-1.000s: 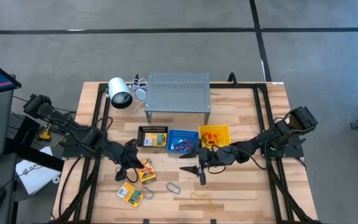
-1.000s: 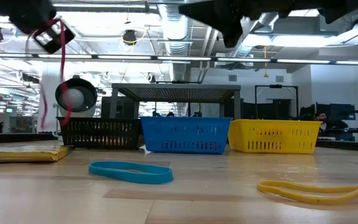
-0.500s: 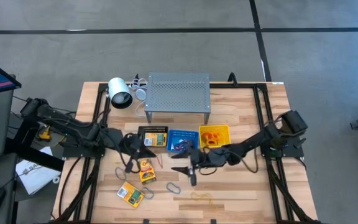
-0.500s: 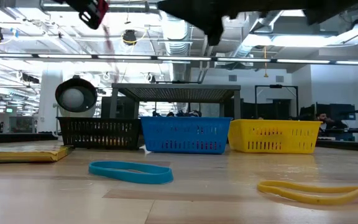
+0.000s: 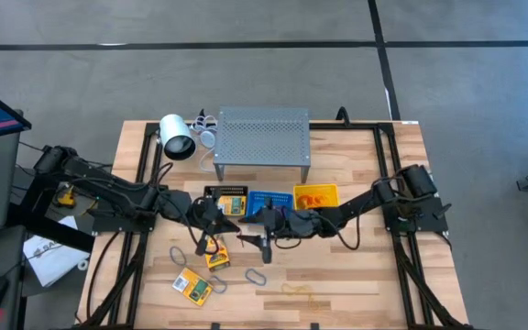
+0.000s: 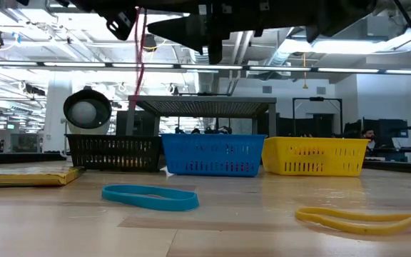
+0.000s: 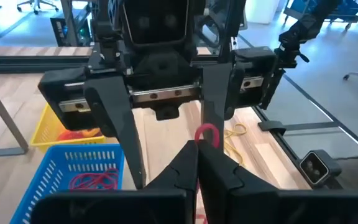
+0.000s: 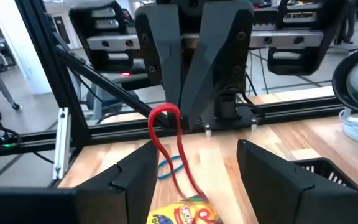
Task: Pick & Place Office Desk Supplies
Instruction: Put the red rubber band into the blue bin
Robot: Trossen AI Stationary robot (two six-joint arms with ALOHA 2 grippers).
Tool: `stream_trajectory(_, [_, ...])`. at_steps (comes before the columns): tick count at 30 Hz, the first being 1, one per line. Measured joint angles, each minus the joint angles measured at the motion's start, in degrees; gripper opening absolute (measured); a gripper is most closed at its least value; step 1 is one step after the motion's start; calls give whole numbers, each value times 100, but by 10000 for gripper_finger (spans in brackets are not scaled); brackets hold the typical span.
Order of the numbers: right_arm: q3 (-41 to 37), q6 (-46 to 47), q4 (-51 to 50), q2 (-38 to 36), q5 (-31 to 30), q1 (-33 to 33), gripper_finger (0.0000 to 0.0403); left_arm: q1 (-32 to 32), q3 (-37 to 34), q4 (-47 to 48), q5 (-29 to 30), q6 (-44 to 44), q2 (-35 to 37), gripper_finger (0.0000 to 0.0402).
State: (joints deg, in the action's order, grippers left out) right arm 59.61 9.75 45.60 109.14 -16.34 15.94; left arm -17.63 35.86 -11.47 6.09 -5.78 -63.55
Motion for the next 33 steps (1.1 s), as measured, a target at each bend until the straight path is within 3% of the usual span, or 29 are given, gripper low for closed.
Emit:
stream_trajectory(7, [2,54,-10,-2,132,-12,208,-2,0,-342,-27,198,20,1])
stream_trajectory(12, [2,76,-37,-2,152,-32,179,-2,0,-495,-146,256,9,1])
stream_trajectory(25, [2,54,-37,-2,152,-37,8,-2,0,-503,-149,241,9,1])
stream_trajectory(33, [2,49,17,-7,299,-32,4,-2,-1,-522,-146,232,9,3])
